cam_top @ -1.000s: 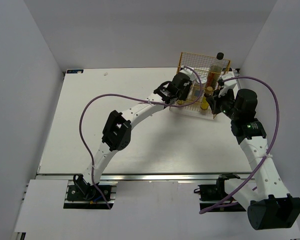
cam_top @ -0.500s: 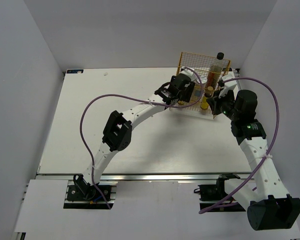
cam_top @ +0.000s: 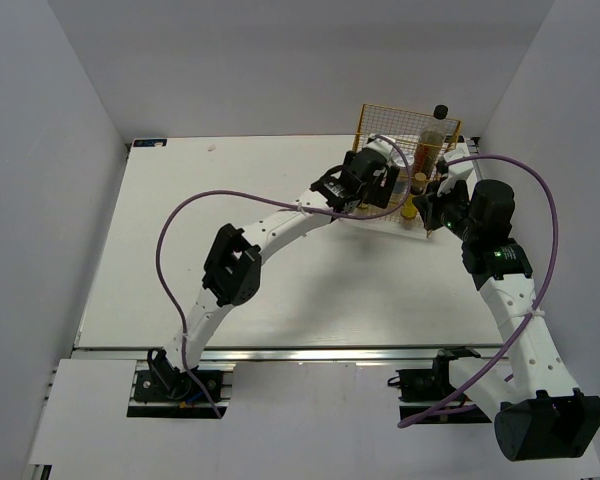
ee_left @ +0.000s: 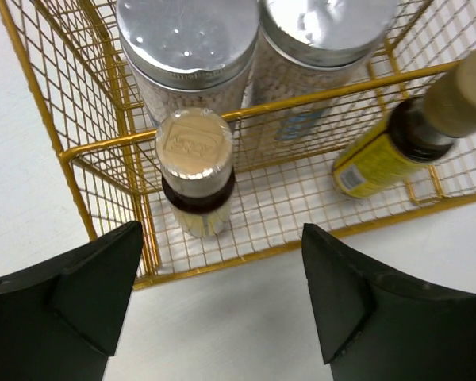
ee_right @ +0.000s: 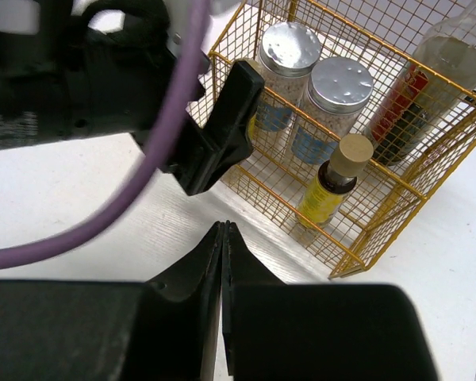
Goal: Organize the condiment bottles
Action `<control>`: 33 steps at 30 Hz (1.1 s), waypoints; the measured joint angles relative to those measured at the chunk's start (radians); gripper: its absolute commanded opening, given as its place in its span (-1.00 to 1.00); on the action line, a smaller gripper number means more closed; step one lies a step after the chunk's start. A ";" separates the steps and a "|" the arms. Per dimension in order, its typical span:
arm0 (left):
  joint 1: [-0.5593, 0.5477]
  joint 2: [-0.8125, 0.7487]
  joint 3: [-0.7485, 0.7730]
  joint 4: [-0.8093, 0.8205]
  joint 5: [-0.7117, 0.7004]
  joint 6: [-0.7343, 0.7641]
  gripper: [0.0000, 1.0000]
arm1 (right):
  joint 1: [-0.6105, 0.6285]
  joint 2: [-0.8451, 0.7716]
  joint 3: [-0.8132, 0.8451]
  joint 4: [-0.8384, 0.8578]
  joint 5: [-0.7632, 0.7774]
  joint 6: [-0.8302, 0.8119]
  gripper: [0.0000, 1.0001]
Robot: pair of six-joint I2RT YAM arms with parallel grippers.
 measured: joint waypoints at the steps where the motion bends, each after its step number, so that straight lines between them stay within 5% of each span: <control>1: -0.003 -0.016 -0.010 -0.001 0.001 0.001 0.84 | 0.000 0.000 0.000 0.000 0.000 0.000 -0.87; 9: -0.016 -0.241 -0.203 0.016 0.003 -0.033 0.96 | 0.000 0.000 0.000 -0.004 -0.008 -0.003 -0.58; 15: -0.017 -0.470 -0.441 0.028 0.004 -0.072 0.96 | 0.000 0.004 0.021 -0.062 -0.039 -0.030 0.38; 18: -0.016 -0.631 -0.596 0.035 0.003 -0.086 0.96 | 0.000 0.029 0.079 -0.134 -0.080 -0.047 0.52; 19: -0.016 -0.684 -0.641 0.036 0.003 -0.090 0.96 | 0.000 0.039 0.100 -0.155 -0.097 -0.050 0.78; 27: -0.016 -1.133 -0.953 0.026 -0.058 -0.167 0.96 | 0.000 0.065 0.178 -0.316 -0.156 -0.013 0.79; 33: -0.016 -1.291 -1.059 -0.002 -0.126 -0.219 0.96 | 0.000 0.103 0.254 -0.375 -0.126 0.066 0.79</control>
